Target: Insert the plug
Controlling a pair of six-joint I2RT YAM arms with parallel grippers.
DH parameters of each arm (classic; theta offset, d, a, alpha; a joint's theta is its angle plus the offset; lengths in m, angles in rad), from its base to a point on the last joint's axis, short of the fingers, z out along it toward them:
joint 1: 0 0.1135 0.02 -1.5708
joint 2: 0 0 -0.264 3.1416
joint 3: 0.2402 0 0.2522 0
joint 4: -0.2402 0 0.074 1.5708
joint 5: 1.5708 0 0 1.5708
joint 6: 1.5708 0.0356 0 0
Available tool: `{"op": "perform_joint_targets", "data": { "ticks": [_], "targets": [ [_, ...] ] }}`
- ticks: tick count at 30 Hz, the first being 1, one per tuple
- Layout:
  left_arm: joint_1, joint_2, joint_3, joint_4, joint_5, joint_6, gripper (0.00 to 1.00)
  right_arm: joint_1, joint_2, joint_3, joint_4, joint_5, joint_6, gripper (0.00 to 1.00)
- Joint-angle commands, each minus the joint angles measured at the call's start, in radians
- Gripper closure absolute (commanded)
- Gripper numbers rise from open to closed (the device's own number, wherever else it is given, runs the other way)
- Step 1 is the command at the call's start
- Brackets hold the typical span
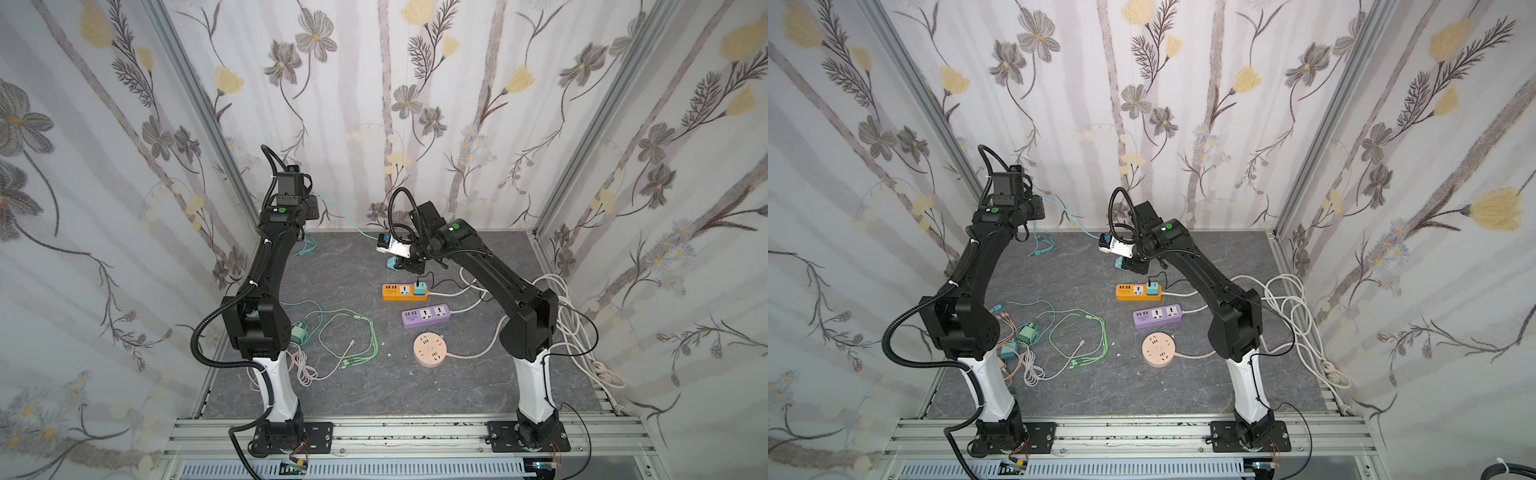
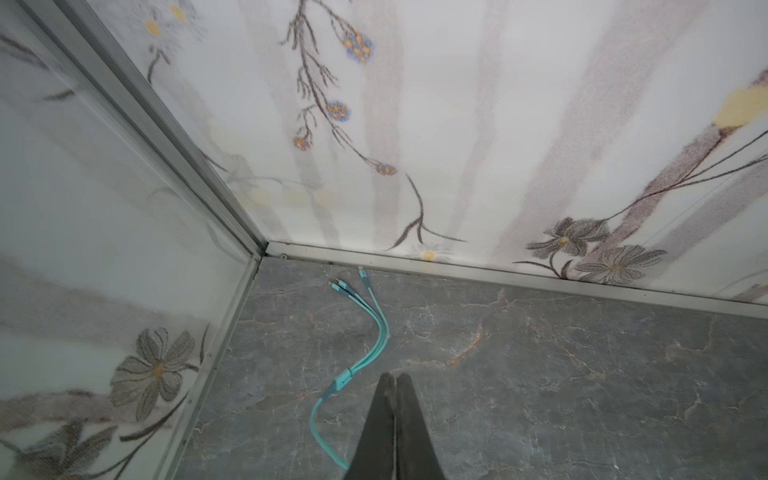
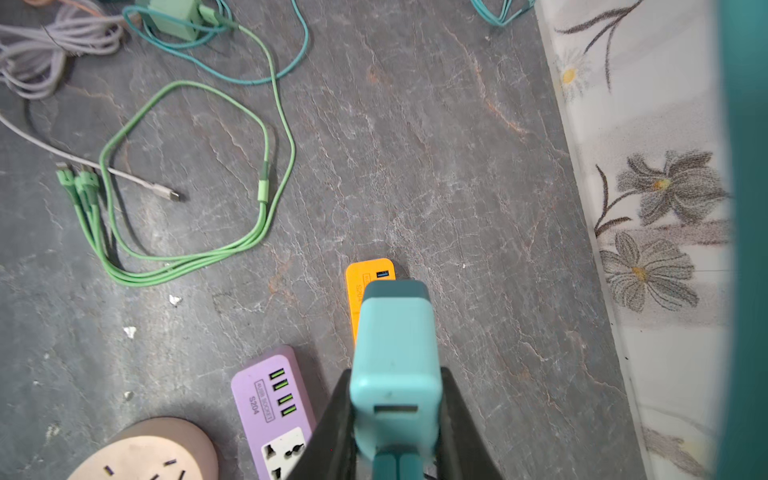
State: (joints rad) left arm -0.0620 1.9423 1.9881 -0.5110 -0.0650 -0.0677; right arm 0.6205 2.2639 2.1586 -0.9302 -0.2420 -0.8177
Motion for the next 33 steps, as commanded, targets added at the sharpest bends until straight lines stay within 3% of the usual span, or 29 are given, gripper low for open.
{"op": "perform_joint_targets", "data": {
  "ticks": [1, 4, 7, 10, 12, 16, 24, 33],
  "targets": [
    [-0.001, -0.042, -0.089, 0.050, 0.115, -0.196, 1.00, 0.013, 0.027, 0.006, -0.004, 0.128, -0.110, 1.00],
    [-0.026, -0.109, -0.161, 0.029, 0.153, -0.289, 1.00, 0.028, 0.044, 0.013, -0.021, 0.186, -0.154, 1.00],
    [-0.098, -0.204, -0.208, 0.006, 0.043, -0.255, 1.00, 0.033, 0.044, 0.016, -0.040, 0.193, -0.177, 1.00],
    [-0.104, -0.238, -0.247, 0.000, 0.012, -0.252, 1.00, 0.033, 0.046, 0.017, -0.042, 0.181, -0.193, 1.00],
    [-0.084, -0.220, -0.275, 0.015, -0.003, -0.254, 1.00, 0.035, 0.054, 0.021, -0.065, 0.159, -0.219, 1.00],
    [-0.014, -0.139, -0.266, 0.005, 0.079, -0.315, 1.00, 0.042, 0.112, 0.088, -0.187, 0.146, -0.252, 1.00],
    [0.010, -0.067, -0.294, 0.003, 0.195, -0.337, 1.00, 0.059, 0.310, 0.392, -0.445, 0.284, -0.235, 1.00],
    [0.015, -0.017, -0.348, -0.019, 0.169, -0.339, 1.00, 0.065, 0.379, 0.459, -0.446, 0.377, -0.211, 1.00]
  ]
}}
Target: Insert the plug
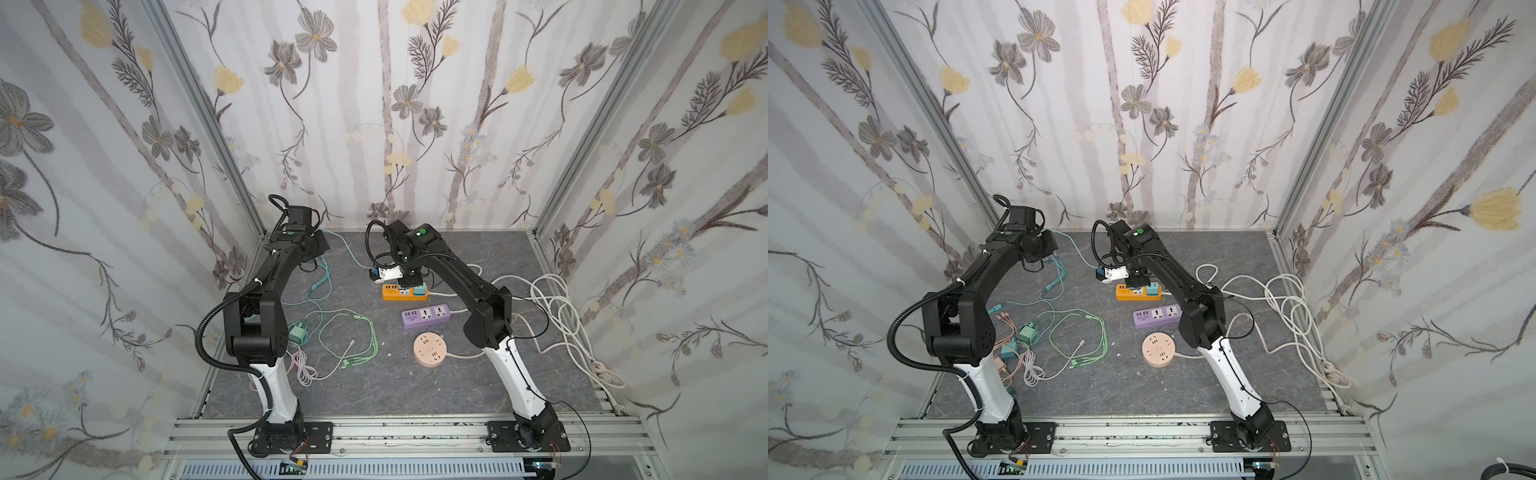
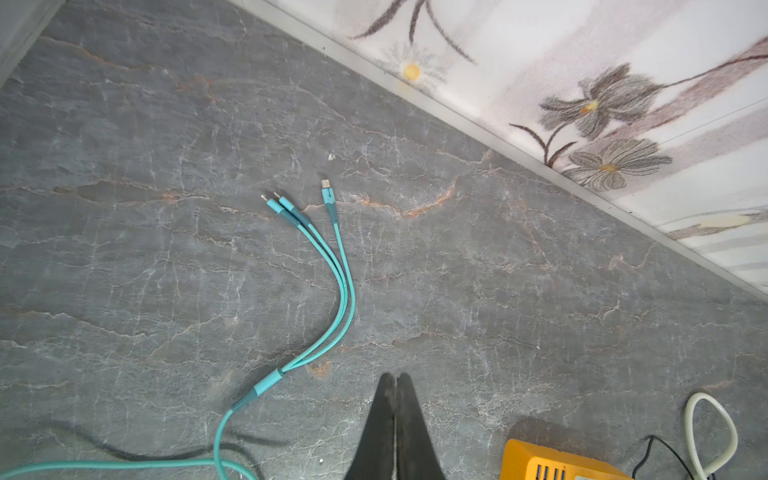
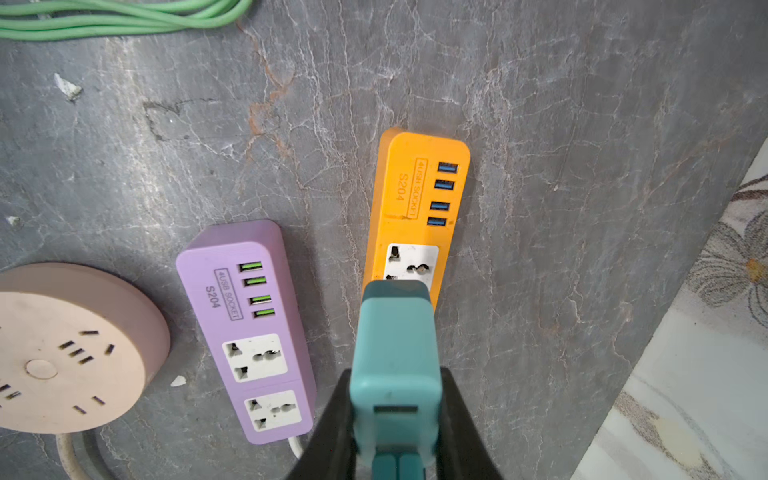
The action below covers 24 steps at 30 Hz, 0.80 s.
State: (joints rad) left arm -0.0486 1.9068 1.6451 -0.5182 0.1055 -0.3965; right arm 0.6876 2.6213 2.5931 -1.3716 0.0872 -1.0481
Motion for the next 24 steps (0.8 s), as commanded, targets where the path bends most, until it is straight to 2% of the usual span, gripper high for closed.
{"op": "perform_joint_targets", "data": {
  "ticks": [1, 9, 24],
  "targets": [
    [0.003, 0.026, -0.007, -0.013, 0.002, -0.010, 1.00, -0.002, 0.025, 0.024, 0.001, 0.044, 0.023, 1.00],
    [0.008, 0.044, -0.014, -0.013, 0.013, 0.005, 1.00, 0.001, 0.052, 0.019, 0.039, 0.015, 0.071, 1.00],
    [0.019, 0.041, -0.026, -0.016, 0.014, 0.010, 1.00, -0.002, 0.062, -0.016, 0.019, 0.013, 0.047, 1.00]
  ]
}}
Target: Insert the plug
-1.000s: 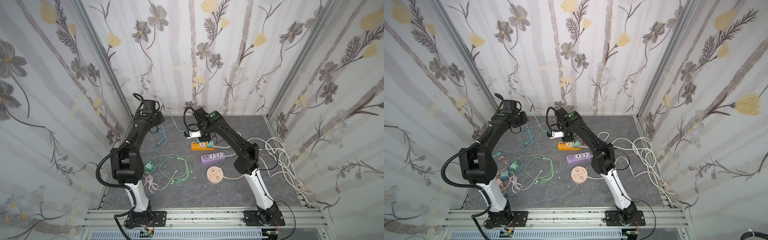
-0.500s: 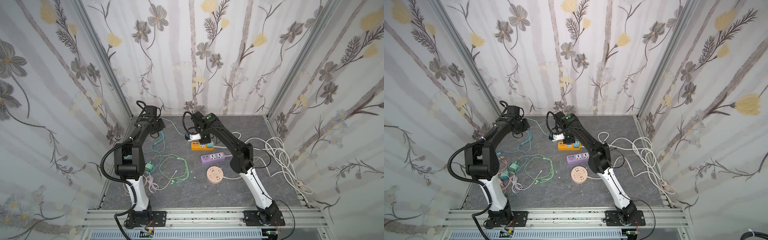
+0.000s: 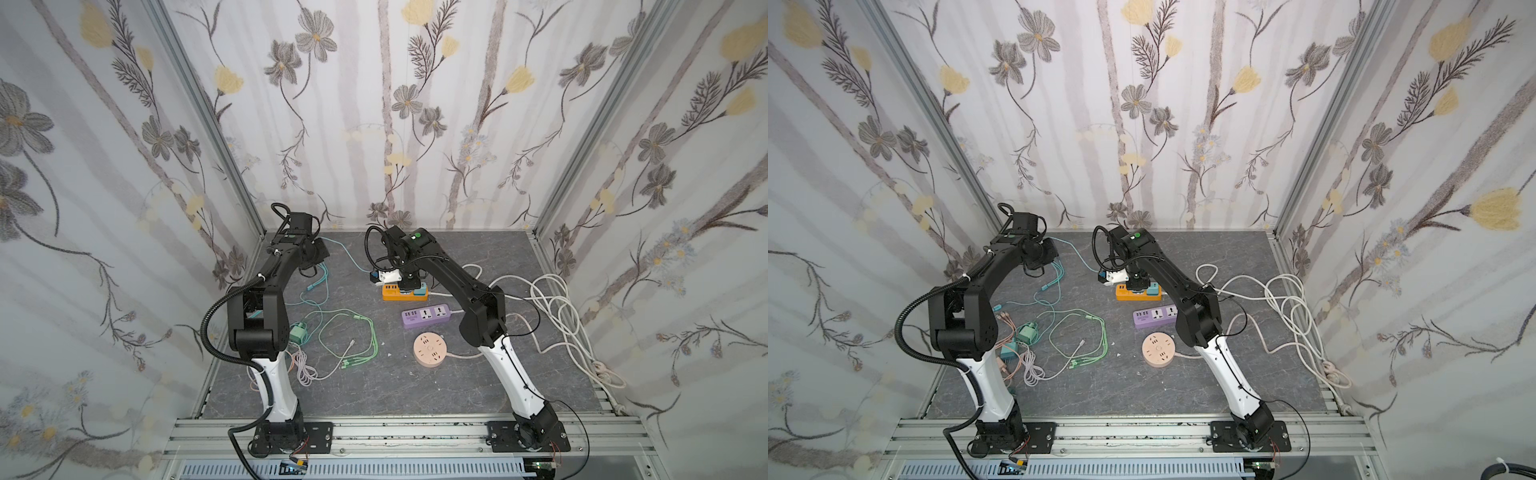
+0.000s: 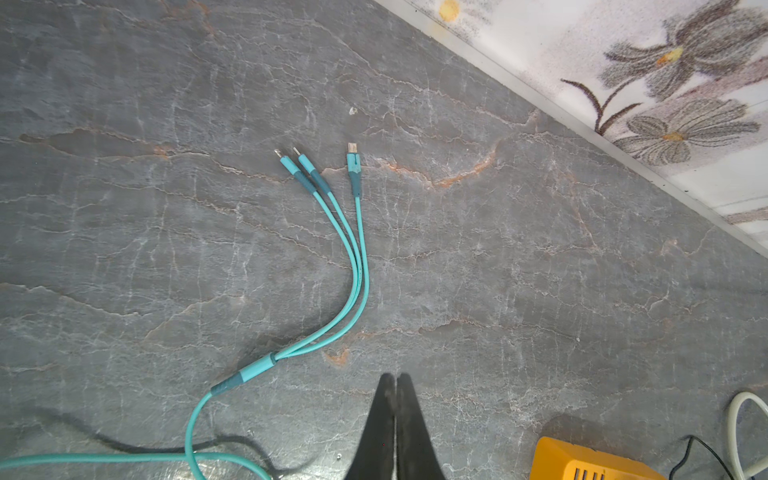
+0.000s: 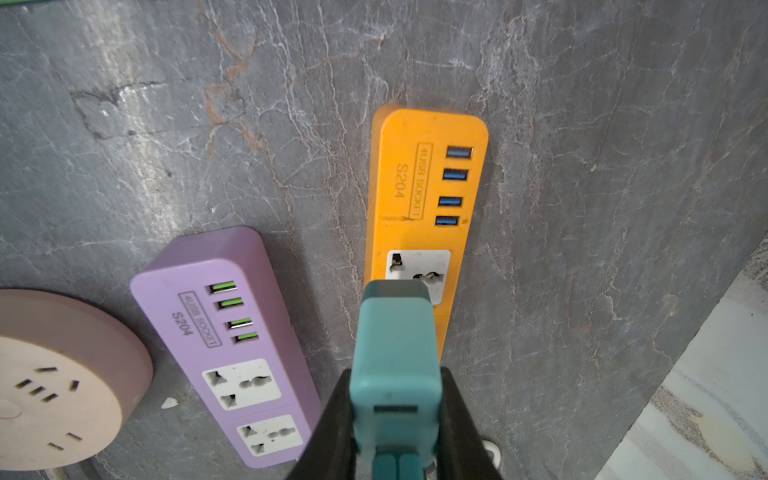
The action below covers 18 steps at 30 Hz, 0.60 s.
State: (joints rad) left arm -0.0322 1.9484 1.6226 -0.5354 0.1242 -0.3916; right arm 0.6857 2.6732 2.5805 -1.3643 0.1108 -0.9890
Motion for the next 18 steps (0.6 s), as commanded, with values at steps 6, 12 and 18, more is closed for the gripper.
{"op": "perform_joint_targets", "data": {
  "ticks": [6, 12, 18],
  "targets": [
    [0.006, 0.000, -0.001, -0.006, -0.007, 0.011, 1.00, -0.005, 0.025, -0.005, 0.018, -0.026, -0.008, 1.00],
    [0.007, -0.002, 0.002, -0.014, -0.009, 0.013, 1.00, -0.012, 0.030, -0.010, 0.014, -0.059, -0.009, 1.00],
    [0.008, 0.001, 0.004, -0.023, -0.012, 0.016, 1.00, -0.018, 0.053, -0.013, 0.011, -0.063, -0.004, 1.00]
  ]
}}
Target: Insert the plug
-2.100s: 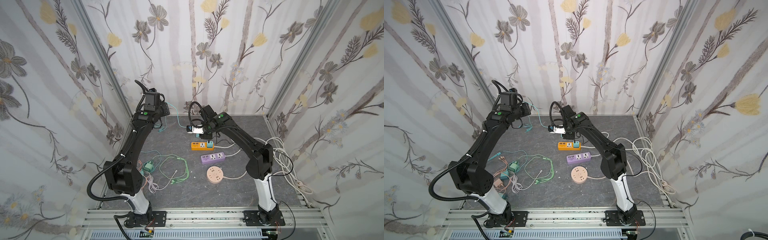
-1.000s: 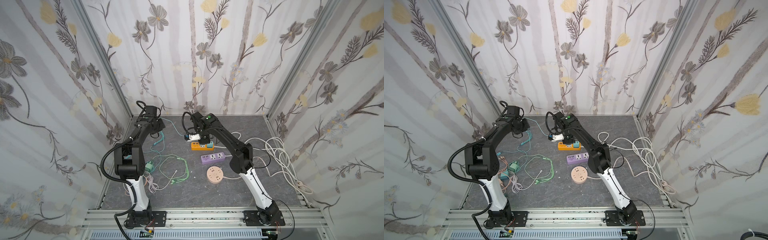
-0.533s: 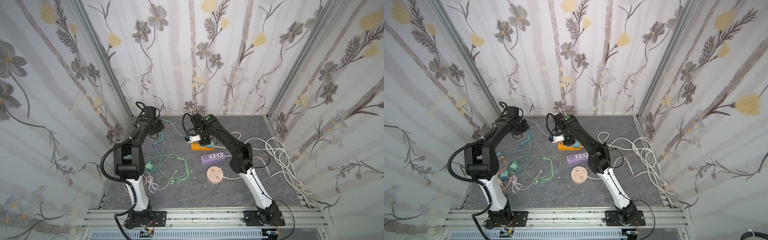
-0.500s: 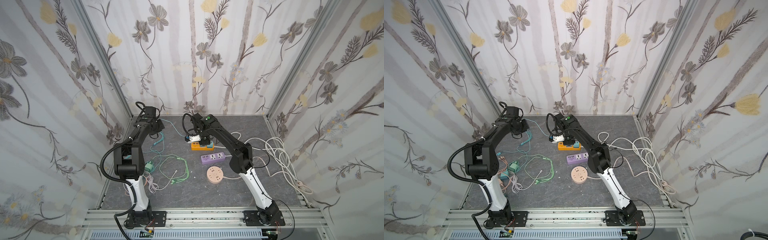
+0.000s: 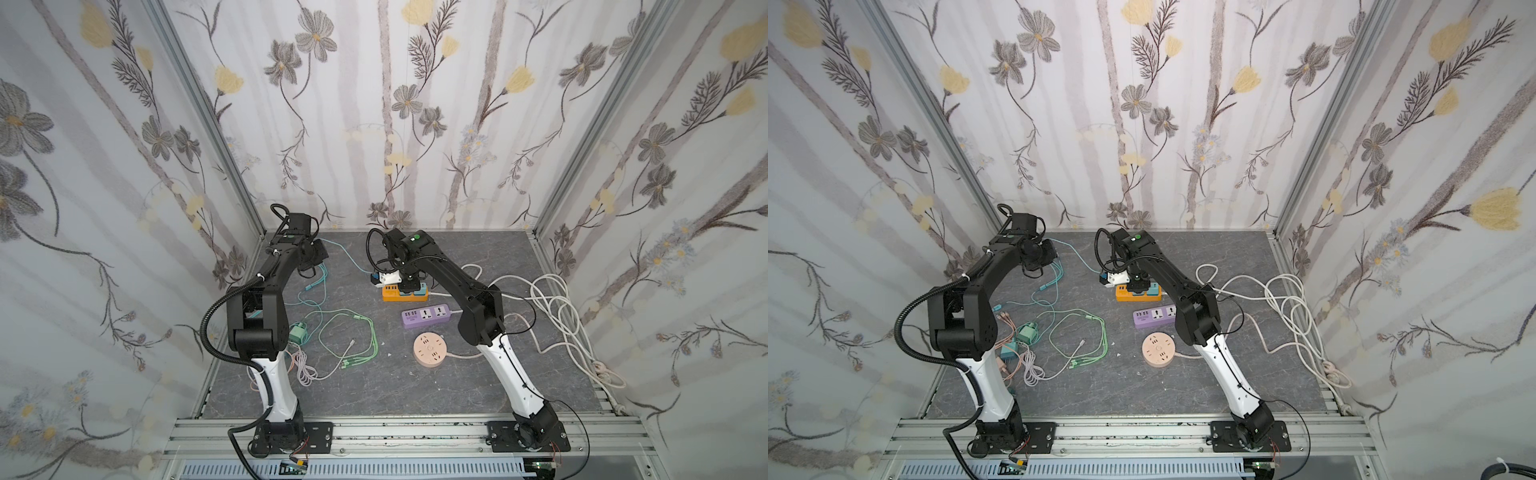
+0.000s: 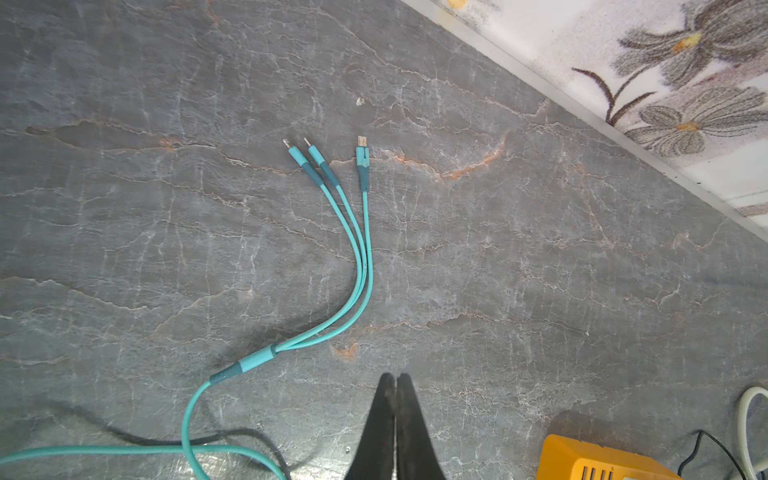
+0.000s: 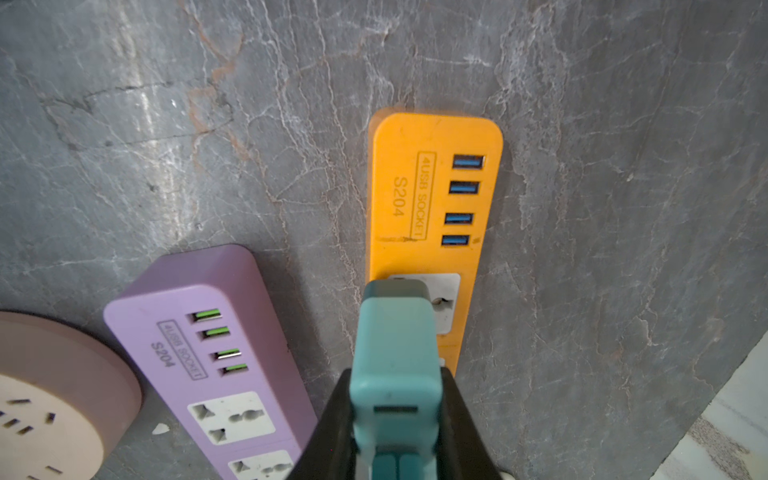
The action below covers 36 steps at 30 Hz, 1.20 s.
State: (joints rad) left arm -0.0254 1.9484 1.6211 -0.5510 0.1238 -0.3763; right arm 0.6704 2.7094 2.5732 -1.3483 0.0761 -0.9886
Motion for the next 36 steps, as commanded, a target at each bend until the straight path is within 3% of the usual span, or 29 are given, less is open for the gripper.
{"op": "perform_joint_targets", "data": {
  "ticks": [1, 12, 29, 30, 33, 36],
  "targets": [
    [0.001, 0.003, 0.007, -0.009, -0.013, 0.002, 1.00, -0.003, 0.015, -0.005, -0.023, -0.039, -0.008, 1.00],
    [0.001, 0.005, 0.013, -0.024, -0.018, 0.010, 1.00, -0.006, -0.012, -0.005, -0.171, -0.133, 0.004, 1.00],
    [0.001, 0.012, 0.000, -0.022, -0.020, 0.014, 1.00, -0.008, 0.053, -0.093, -0.024, 0.019, 0.041, 1.00],
    [0.001, 0.015, 0.000, -0.023, -0.021, 0.014, 1.00, -0.008, 0.049, -0.093, -0.017, 0.027, 0.043, 0.98],
    [0.001, 0.020, 0.009, -0.036, -0.036, 0.024, 1.00, -0.008, 0.013, -0.092, -0.014, 0.010, 0.038, 0.73],
    [0.002, 0.019, 0.013, -0.045, -0.050, 0.033, 1.00, -0.008, -0.055, -0.092, -0.006, -0.048, 0.035, 0.60]
  ]
}}
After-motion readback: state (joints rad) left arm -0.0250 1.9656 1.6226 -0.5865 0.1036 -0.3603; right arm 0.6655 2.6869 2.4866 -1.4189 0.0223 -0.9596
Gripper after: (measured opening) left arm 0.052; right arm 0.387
